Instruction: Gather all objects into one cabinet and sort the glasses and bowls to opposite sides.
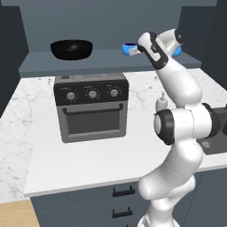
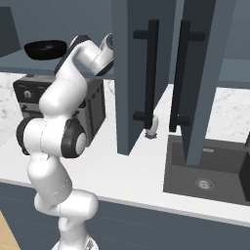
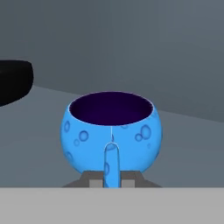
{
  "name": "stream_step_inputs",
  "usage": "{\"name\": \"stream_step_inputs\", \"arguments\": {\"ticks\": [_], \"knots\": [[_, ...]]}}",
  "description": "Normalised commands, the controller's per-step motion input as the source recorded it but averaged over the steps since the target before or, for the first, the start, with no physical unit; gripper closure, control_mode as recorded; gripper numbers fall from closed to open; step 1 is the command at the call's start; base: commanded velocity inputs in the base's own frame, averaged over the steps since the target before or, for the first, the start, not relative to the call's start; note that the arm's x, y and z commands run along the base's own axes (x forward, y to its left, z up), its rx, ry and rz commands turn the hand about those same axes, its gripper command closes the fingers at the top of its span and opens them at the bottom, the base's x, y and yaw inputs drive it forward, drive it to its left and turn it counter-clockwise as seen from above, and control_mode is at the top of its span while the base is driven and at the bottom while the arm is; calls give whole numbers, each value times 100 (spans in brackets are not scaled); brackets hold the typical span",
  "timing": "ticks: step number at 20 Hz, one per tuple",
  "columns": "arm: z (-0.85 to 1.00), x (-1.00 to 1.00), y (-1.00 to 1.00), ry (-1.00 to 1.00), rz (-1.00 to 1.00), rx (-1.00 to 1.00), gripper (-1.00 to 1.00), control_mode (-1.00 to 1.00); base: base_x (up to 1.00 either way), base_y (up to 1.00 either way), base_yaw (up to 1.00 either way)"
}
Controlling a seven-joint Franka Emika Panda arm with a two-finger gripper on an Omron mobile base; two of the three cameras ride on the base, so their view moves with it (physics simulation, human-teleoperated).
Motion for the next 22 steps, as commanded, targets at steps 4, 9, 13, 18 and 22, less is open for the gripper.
{"name": "stream_step_inputs", "arguments": {"ticks": [4,9,13,18,22], "knots": [[0,-41,0,0,0,0,100,-100,0,0,0],[0,-34,0,0,0,0,100,-100,0,0,0],[0,-21,0,0,0,0,100,-100,0,0,0],[0,-17,0,0,-5,0,100,-100,0,0,0],[0,-11,-17,0,-26,0,100,-100,0,0,0]]}}
